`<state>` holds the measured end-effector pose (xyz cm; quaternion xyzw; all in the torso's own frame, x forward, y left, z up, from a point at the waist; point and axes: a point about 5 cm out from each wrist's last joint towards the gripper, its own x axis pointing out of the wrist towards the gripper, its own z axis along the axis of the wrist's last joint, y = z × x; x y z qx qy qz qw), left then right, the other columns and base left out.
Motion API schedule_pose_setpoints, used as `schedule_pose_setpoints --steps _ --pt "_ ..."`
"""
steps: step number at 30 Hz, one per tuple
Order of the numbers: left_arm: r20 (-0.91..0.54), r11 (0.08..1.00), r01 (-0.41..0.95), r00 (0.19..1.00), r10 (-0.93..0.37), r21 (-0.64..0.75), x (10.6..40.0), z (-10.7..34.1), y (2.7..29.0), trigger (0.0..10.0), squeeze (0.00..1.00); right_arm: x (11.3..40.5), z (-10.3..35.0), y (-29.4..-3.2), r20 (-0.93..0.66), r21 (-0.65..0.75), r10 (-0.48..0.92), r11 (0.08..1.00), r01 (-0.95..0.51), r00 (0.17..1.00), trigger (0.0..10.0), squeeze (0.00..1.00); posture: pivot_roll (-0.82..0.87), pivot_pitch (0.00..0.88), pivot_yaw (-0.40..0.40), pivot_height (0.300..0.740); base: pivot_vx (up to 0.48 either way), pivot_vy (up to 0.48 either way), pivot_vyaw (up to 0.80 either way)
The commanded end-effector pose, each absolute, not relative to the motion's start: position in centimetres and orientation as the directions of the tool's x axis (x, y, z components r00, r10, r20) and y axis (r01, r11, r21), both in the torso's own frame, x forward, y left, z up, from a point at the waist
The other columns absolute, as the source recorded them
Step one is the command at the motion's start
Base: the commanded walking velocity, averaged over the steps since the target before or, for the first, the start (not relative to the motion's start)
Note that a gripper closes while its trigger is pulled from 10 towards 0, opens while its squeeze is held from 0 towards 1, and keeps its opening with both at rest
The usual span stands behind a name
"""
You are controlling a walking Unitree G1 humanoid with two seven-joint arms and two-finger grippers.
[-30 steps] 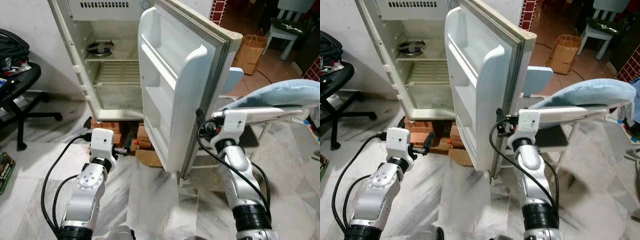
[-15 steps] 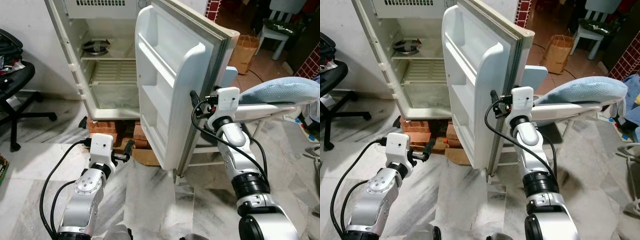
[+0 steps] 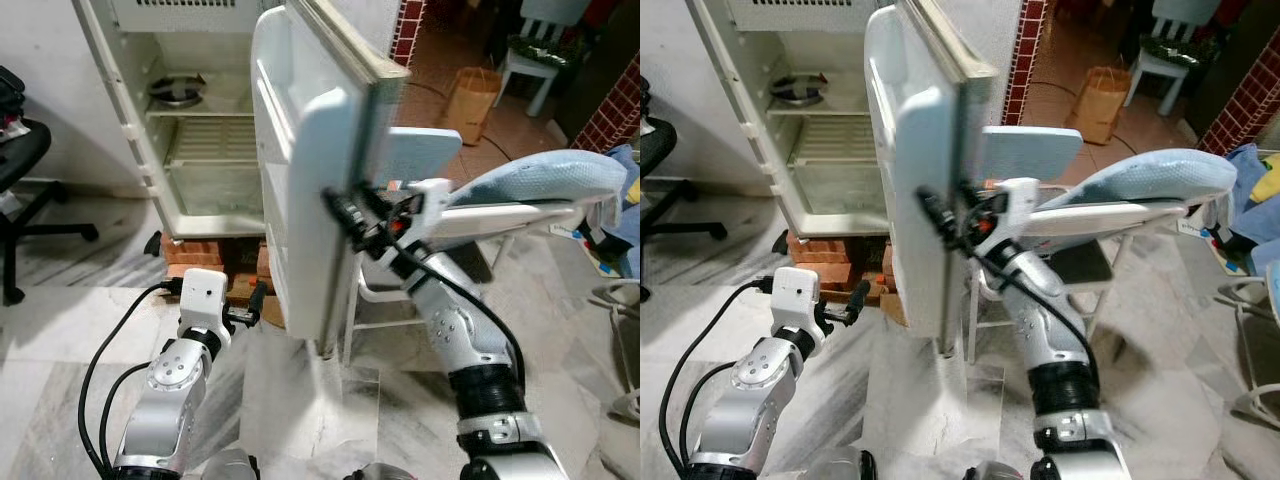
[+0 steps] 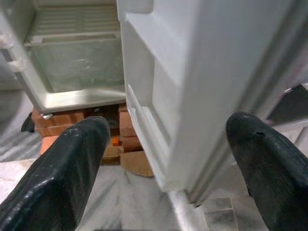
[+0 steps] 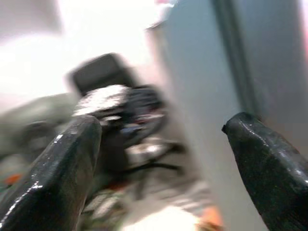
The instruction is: Restocking fridge
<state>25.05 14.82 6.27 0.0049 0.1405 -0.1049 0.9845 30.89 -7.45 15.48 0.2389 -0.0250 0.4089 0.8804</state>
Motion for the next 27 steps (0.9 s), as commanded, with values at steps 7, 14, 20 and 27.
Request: schedule_pose_setpoints --steps 7,14,20,27 --pt "-0.276 0.974 0.225 0.937 -0.217 0.0 25.0 6.5 15.0 10.0 0.0 30.3 12.9 -10.1 0.083 0.255 0.575 0.777 -0.575 0.814 10.0 0.0 0.08 0.025 -0.031 0.74 0.0 0.0 0.0" --pt "-0.267 0.976 0.215 0.941 -0.209 -0.005 25.1 6.6 15.0 10.0 0.0 28.7 10.5 -12.6 0.005 0.235 0.377 0.9 -0.367 0.926 10.0 0.0 0.07 0.021 -0.026 0.74 0.0 0.0 0.0" --pt "-0.243 0.969 0.248 0.941 -0.238 0.014 25.6 7.0 14.6 10.0 0.0 28.1 9.8 -13.5 -0.01 0.215 0.193 0.959 -0.187 0.981 10.0 0.0 0.04 0.01 -0.01 0.74 0.0 0.0 0.0" --pt "-0.234 0.968 0.25 0.941 -0.243 0.001 26.6 7.3 14.5 10.0 0.0 27.3 9.0 -14.4 -0.049 0.194 0.054 0.98 -0.044 0.997 10.0 0.0 0.02 0.0 -0.004 0.74 0.0 0.0 0.0"
